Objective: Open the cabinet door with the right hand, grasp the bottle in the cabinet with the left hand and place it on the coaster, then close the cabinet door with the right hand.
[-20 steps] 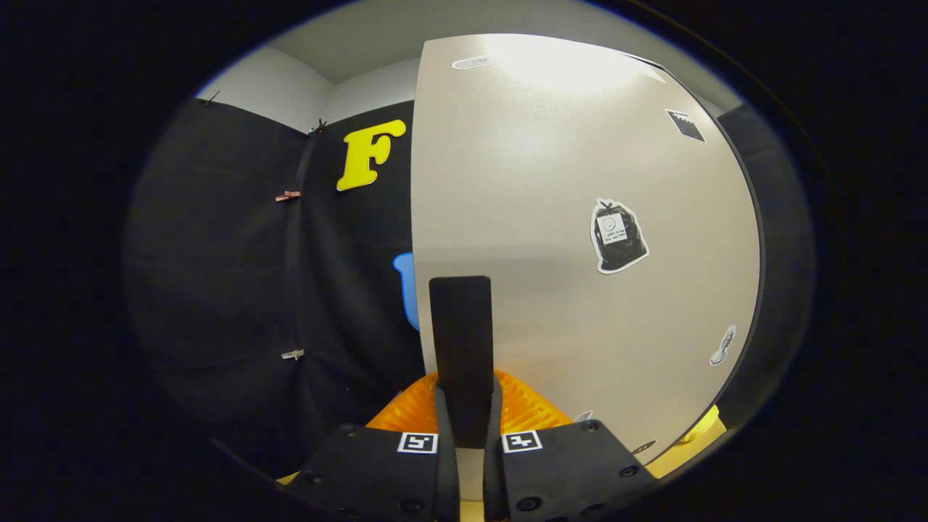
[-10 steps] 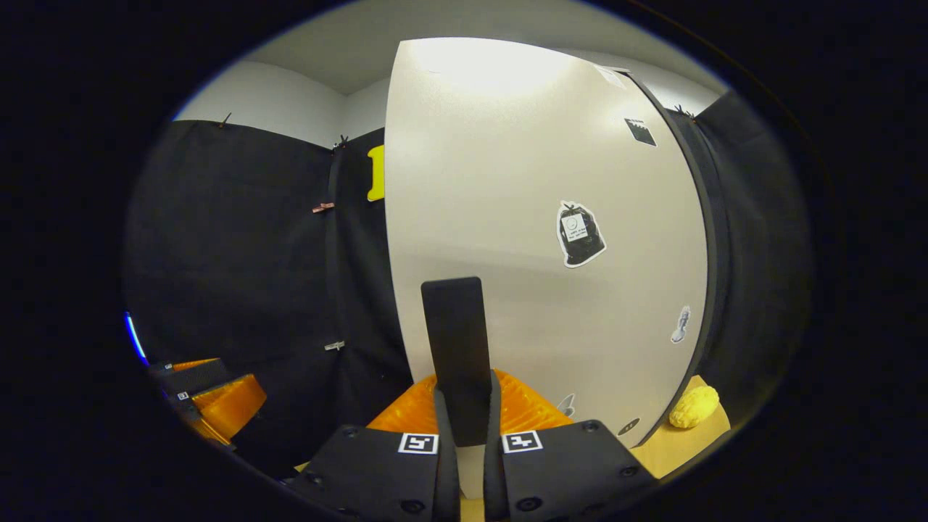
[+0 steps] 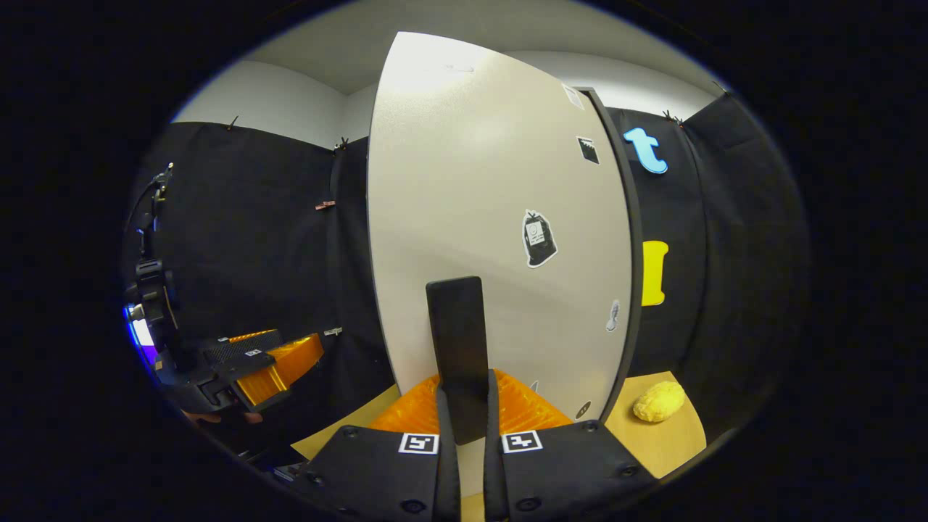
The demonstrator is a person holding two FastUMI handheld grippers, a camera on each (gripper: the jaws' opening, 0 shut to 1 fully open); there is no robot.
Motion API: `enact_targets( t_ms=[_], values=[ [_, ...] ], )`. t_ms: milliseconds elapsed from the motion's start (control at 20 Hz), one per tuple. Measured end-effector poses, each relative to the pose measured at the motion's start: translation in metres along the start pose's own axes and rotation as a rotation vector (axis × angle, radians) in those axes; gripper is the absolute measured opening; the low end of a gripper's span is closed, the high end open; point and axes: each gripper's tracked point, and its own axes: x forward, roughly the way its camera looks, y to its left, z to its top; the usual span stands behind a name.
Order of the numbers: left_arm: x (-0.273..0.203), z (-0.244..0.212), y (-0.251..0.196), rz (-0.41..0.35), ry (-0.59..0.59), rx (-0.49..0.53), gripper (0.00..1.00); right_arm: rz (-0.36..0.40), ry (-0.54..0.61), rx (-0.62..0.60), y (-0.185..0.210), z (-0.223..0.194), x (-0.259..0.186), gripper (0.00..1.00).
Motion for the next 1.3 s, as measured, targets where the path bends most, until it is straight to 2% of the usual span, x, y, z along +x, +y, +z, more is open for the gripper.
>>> enact_targets(
  t_ms=[450,850,1100,1300],
  values=[
    [0.020,0.008,-0.052,-0.112,-0.024,0.006,0.96,-0.168,-0.044,-0.041,-0.044,0.005,-0.014,0.16],
    [0.032,0.010,-0.099,-0.207,-0.030,0.008,0.98,-0.252,-0.063,-0.069,-0.071,0.012,-0.026,0.15],
    [0.039,0.014,-0.119,-0.242,-0.038,0.019,0.98,-0.288,-0.071,-0.040,-0.078,0.013,-0.033,0.15],
    [0.045,0.016,-0.132,-0.262,-0.038,0.024,0.99,-0.351,-0.087,-0.042,-0.093,0.017,-0.037,0.12]
  ],
)
